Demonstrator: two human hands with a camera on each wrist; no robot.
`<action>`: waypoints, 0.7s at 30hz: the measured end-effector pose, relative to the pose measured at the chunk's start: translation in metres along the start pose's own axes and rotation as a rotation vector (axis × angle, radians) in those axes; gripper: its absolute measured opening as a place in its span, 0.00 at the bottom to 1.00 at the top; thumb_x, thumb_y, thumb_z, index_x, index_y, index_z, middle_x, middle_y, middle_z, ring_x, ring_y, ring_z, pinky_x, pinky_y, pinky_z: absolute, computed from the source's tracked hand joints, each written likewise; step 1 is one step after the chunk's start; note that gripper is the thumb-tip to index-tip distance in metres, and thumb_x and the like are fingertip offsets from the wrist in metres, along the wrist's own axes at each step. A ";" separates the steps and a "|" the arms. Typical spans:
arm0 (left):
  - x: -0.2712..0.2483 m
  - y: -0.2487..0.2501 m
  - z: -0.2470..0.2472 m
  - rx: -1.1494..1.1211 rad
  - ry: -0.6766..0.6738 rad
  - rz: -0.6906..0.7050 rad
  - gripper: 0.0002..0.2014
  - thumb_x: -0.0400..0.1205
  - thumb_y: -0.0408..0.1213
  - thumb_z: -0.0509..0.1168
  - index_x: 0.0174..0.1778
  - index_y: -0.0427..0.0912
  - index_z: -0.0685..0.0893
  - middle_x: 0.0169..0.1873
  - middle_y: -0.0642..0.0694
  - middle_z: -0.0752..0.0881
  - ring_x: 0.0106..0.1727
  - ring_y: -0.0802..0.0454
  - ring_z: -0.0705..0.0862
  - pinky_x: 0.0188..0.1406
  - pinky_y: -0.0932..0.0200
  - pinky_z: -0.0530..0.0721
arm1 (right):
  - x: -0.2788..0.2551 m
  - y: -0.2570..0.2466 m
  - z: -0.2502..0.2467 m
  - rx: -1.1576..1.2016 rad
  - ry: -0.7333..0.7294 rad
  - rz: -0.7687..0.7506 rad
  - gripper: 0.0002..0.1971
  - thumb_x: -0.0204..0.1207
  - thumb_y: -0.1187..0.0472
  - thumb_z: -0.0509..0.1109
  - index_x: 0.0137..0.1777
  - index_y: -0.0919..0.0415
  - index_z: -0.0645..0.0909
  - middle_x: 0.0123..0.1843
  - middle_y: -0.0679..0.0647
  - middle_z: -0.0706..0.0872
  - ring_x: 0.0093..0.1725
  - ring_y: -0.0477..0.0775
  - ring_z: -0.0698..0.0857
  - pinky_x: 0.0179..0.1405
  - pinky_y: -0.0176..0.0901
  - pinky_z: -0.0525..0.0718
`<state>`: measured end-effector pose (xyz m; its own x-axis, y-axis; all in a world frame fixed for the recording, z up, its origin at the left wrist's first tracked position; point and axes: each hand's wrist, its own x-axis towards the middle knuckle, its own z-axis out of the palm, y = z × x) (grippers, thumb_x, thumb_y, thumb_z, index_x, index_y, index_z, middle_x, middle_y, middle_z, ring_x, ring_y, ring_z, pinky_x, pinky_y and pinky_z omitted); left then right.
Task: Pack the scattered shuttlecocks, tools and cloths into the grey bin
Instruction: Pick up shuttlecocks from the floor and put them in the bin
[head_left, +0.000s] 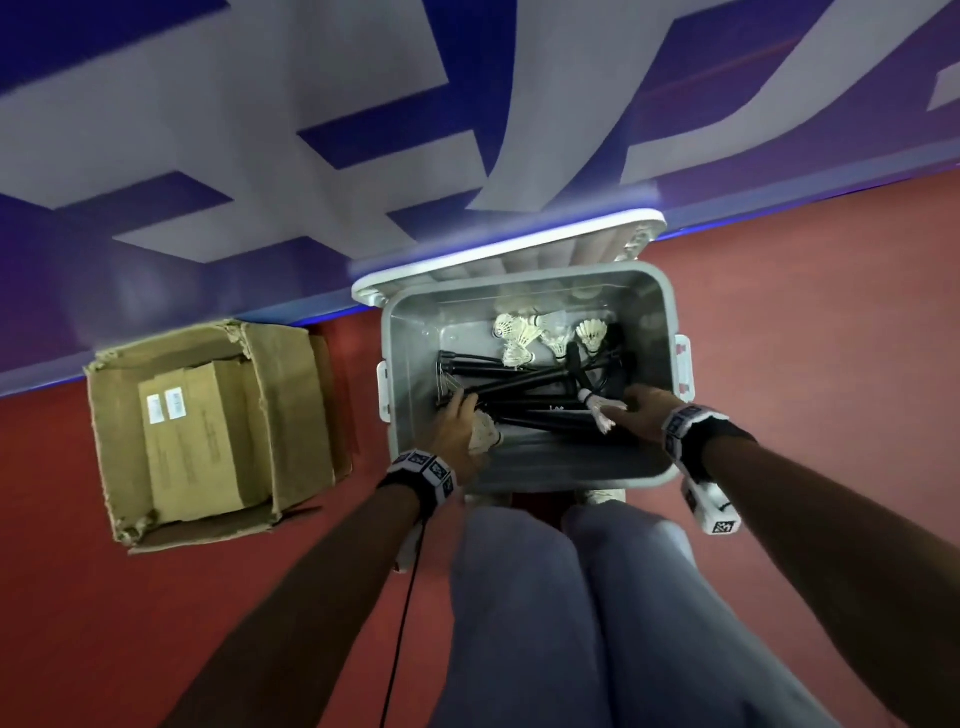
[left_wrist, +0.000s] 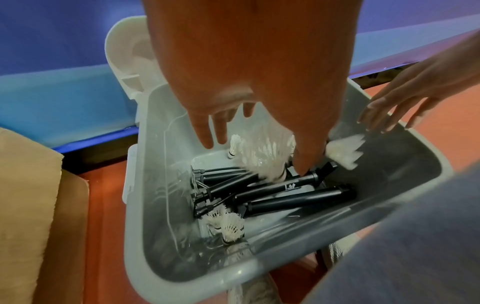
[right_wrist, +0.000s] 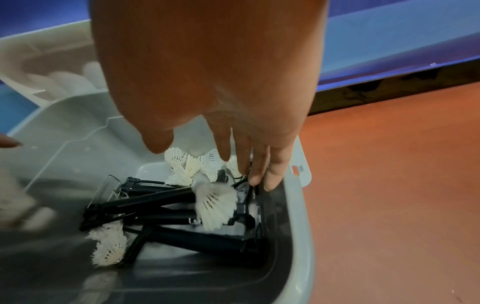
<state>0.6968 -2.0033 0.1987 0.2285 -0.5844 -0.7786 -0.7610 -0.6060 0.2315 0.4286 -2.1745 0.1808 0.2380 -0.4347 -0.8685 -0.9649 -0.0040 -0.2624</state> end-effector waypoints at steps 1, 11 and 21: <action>0.003 0.001 -0.002 0.021 -0.011 0.009 0.54 0.69 0.40 0.82 0.88 0.36 0.58 0.88 0.36 0.55 0.85 0.34 0.64 0.80 0.40 0.71 | 0.001 -0.003 -0.005 -0.013 0.009 -0.006 0.34 0.78 0.32 0.69 0.71 0.60 0.81 0.66 0.64 0.87 0.66 0.66 0.85 0.61 0.47 0.80; -0.072 0.079 -0.137 -0.133 0.184 0.093 0.47 0.78 0.52 0.74 0.89 0.44 0.57 0.87 0.44 0.63 0.86 0.43 0.64 0.85 0.41 0.67 | -0.108 -0.090 -0.089 0.354 0.264 -0.072 0.31 0.79 0.35 0.70 0.74 0.54 0.82 0.65 0.58 0.90 0.66 0.61 0.87 0.66 0.43 0.81; -0.278 0.167 -0.325 -0.396 0.622 0.374 0.34 0.77 0.56 0.73 0.78 0.53 0.73 0.74 0.52 0.78 0.73 0.51 0.78 0.73 0.45 0.80 | -0.342 -0.197 -0.200 0.475 0.560 -0.474 0.31 0.76 0.33 0.69 0.75 0.49 0.78 0.70 0.50 0.86 0.70 0.48 0.83 0.70 0.52 0.82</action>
<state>0.7033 -2.1173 0.6438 0.3855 -0.9067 -0.1715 -0.6098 -0.3898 0.6901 0.5147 -2.2048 0.6137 0.3926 -0.8615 -0.3219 -0.6000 0.0253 -0.7996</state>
